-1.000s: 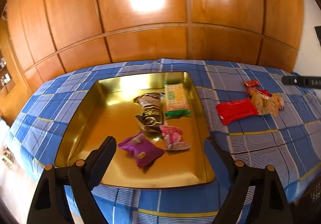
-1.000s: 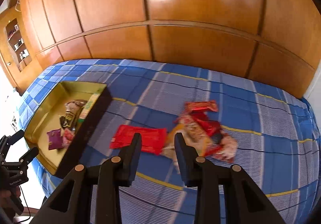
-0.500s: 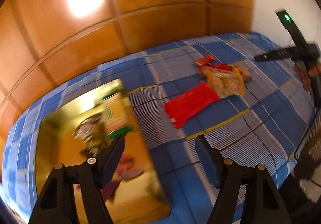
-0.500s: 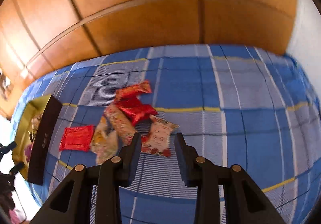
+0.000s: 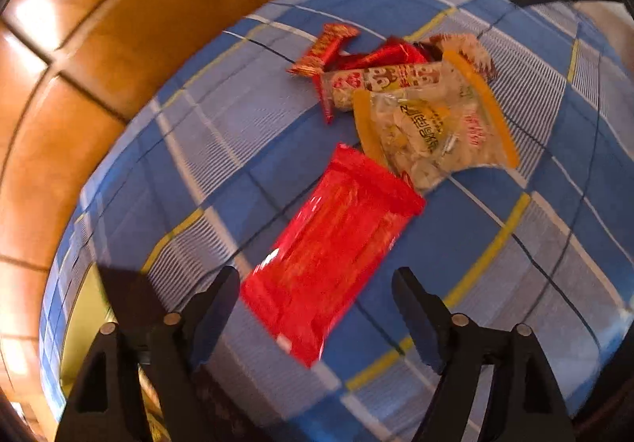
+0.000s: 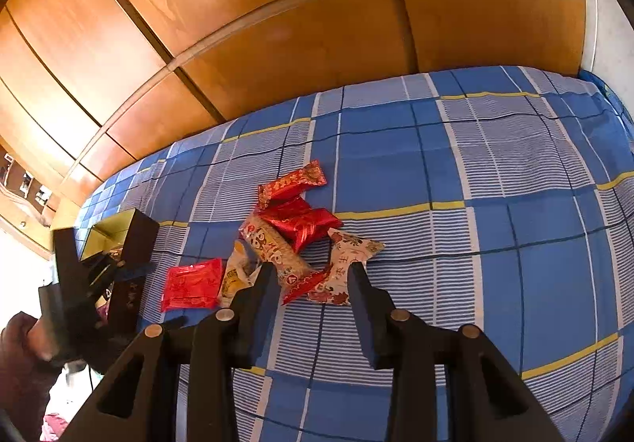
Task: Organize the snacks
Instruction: 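Grasp the red rectangular packet with the left gripper, then lift the red packet with the left gripper while the right gripper grasps the clear orange-topped snack bag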
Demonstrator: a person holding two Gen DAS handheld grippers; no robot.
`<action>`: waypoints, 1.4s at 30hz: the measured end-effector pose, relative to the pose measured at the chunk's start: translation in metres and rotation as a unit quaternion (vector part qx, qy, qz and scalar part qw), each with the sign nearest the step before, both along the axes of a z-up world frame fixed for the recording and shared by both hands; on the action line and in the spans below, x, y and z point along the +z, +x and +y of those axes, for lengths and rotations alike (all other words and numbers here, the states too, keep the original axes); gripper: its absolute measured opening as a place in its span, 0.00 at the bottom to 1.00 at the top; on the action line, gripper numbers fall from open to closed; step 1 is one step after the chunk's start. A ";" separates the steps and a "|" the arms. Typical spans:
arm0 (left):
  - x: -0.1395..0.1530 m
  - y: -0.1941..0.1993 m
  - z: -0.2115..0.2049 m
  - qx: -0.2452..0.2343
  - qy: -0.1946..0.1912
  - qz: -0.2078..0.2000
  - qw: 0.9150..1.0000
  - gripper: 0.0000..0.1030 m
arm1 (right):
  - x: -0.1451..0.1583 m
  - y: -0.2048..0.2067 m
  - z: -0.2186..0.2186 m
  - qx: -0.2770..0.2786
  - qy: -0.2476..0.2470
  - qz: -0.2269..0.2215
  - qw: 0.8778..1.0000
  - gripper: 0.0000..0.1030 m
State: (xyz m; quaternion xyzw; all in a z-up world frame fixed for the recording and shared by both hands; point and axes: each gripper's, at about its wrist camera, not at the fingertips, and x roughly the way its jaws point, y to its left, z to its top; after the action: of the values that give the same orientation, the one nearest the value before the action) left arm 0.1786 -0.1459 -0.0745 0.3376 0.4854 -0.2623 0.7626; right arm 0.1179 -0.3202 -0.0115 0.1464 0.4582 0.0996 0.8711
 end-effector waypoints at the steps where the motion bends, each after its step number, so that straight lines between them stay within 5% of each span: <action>1: -0.003 0.003 -0.002 -0.003 0.003 0.000 1.000 0.78 | 0.000 0.000 0.000 0.001 0.002 0.000 1.000 0.36; 4: -0.004 0.014 -0.002 -0.003 -0.022 0.020 1.000 0.77 | 0.000 0.001 0.002 0.005 0.003 0.000 1.000 0.36; 9: -0.004 0.008 0.008 0.023 -0.090 0.051 0.994 0.40 | -0.002 0.001 0.008 0.012 -0.022 0.000 1.000 0.36; 15: 0.005 -0.040 0.008 0.075 -0.118 0.015 0.990 0.39 | -0.002 -0.004 0.028 0.034 -0.102 -0.022 0.994 0.36; 17: 0.010 -0.057 0.013 0.090 -0.137 0.001 0.986 0.39 | 0.002 -0.011 0.044 0.044 -0.169 -0.054 0.983 0.36; 26: 0.008 -0.107 0.039 0.175 -0.172 -0.050 0.968 0.39 | 0.003 -0.032 0.090 0.107 -0.280 -0.122 0.946 0.36; 34: -0.006 -0.113 0.048 0.199 -0.168 -0.050 0.964 0.40 | -0.006 -0.042 0.112 0.146 -0.306 -0.128 0.932 0.36; 42: -0.010 -0.115 0.050 0.200 -0.180 -0.062 0.961 0.40 | -0.018 -0.033 0.111 0.160 -0.278 -0.092 0.943 0.36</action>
State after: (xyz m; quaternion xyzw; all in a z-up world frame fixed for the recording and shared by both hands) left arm 0.0631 -0.0957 -0.0840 0.1063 0.4391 -0.1663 0.8765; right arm 0.0847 -0.2093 -0.0292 -0.1866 0.4030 0.1194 0.8880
